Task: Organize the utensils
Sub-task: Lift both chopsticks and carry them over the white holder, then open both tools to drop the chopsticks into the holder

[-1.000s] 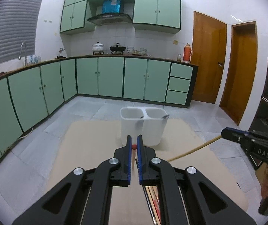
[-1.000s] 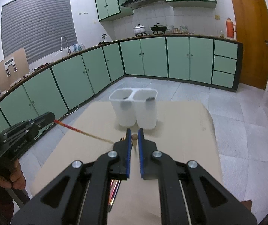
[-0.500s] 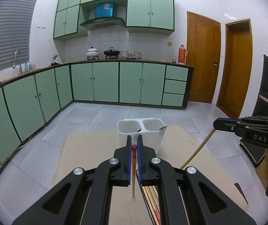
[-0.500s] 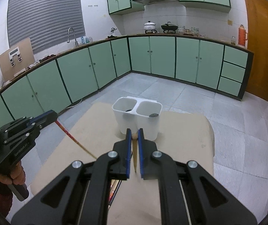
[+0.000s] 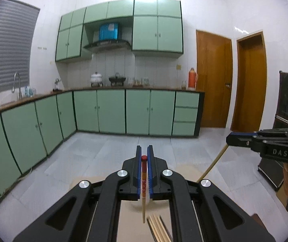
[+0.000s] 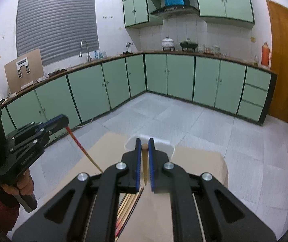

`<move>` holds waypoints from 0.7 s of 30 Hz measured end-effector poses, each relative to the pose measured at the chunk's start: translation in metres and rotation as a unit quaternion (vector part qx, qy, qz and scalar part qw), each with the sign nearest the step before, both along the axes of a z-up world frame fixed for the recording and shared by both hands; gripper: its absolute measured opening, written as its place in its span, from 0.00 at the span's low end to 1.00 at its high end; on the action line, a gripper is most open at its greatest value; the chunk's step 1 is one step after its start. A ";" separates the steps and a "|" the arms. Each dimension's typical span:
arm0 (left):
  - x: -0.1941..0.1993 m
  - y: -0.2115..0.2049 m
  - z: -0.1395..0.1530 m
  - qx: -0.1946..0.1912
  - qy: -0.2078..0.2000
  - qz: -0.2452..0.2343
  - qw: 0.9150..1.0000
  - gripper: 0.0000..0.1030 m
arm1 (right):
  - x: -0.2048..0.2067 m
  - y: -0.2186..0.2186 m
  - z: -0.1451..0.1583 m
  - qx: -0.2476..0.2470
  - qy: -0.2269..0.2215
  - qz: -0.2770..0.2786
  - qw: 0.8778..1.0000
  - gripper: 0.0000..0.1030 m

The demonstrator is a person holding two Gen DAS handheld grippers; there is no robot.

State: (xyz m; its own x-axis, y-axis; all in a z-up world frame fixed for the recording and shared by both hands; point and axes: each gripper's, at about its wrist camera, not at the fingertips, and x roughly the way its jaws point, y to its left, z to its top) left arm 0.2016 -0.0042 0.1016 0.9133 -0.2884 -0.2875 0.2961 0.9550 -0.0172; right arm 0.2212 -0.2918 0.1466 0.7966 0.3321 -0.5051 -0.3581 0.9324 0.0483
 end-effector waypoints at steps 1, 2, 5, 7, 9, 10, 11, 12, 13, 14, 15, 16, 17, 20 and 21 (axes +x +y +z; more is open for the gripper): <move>0.006 -0.002 0.008 -0.001 -0.009 0.000 1.000 0.05 | 0.005 0.000 0.007 -0.002 -0.006 0.000 1.000 0.06; 0.011 -0.004 0.014 -0.003 -0.016 0.000 1.000 0.05 | 0.008 -0.001 0.012 -0.002 -0.010 0.000 1.000 0.06; 0.025 -0.009 0.032 -0.008 -0.038 0.001 0.999 0.05 | 0.022 -0.004 0.024 0.001 -0.016 -0.002 1.000 0.06; 0.037 -0.014 0.042 -0.009 -0.051 0.003 0.999 0.05 | 0.031 -0.006 0.029 0.000 -0.023 -0.007 1.000 0.06; 0.050 -0.019 0.047 -0.010 -0.061 0.006 0.998 0.05 | 0.044 -0.006 0.032 -0.005 -0.028 -0.014 0.999 0.06; 0.058 -0.021 0.047 -0.009 -0.063 0.008 0.998 0.05 | 0.049 -0.007 0.031 -0.006 -0.030 -0.016 0.999 0.06; 0.064 -0.023 0.046 -0.008 -0.065 0.011 0.998 0.05 | 0.057 -0.008 0.029 -0.005 -0.028 -0.018 0.999 0.06; 0.070 -0.025 0.043 -0.007 -0.065 0.013 0.998 0.05 | 0.064 -0.009 0.026 -0.005 -0.026 -0.020 0.999 0.06; 0.077 -0.026 0.040 -0.007 -0.064 0.015 0.998 0.05 | 0.070 -0.009 0.023 -0.006 -0.024 -0.022 0.999 0.06; 0.085 -0.028 0.035 -0.008 -0.060 0.016 0.998 0.05 | 0.077 -0.010 0.018 -0.008 -0.021 -0.023 0.999 0.06; 0.091 -0.029 0.030 -0.009 -0.056 0.018 0.998 0.05 | 0.083 -0.010 0.013 -0.009 -0.018 -0.025 0.999 0.06; 0.098 -0.029 0.026 -0.010 -0.053 0.020 0.998 0.05 | 0.089 -0.011 0.007 -0.008 -0.013 -0.026 1.000 0.06; 0.106 -0.029 0.019 -0.013 -0.047 0.023 0.999 0.05 | 0.093 -0.010 0.002 -0.006 -0.010 -0.027 1.000 0.06; 0.127 -0.030 0.002 -0.020 -0.034 0.031 0.999 0.05 | 0.106 -0.012 -0.015 0.003 0.004 -0.031 1.000 0.06; 0.134 -0.030 -0.004 -0.020 -0.027 0.033 0.999 0.05 | 0.110 -0.012 -0.019 0.004 0.008 -0.031 0.999 0.06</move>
State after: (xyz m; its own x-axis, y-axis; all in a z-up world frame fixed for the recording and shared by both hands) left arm 0.3352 -0.0338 0.0974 0.9445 -0.2379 -0.2264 0.2348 0.9712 -0.0411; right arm 0.3310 -0.3039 0.1274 0.8080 0.2860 -0.5150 -0.2981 0.9526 0.0612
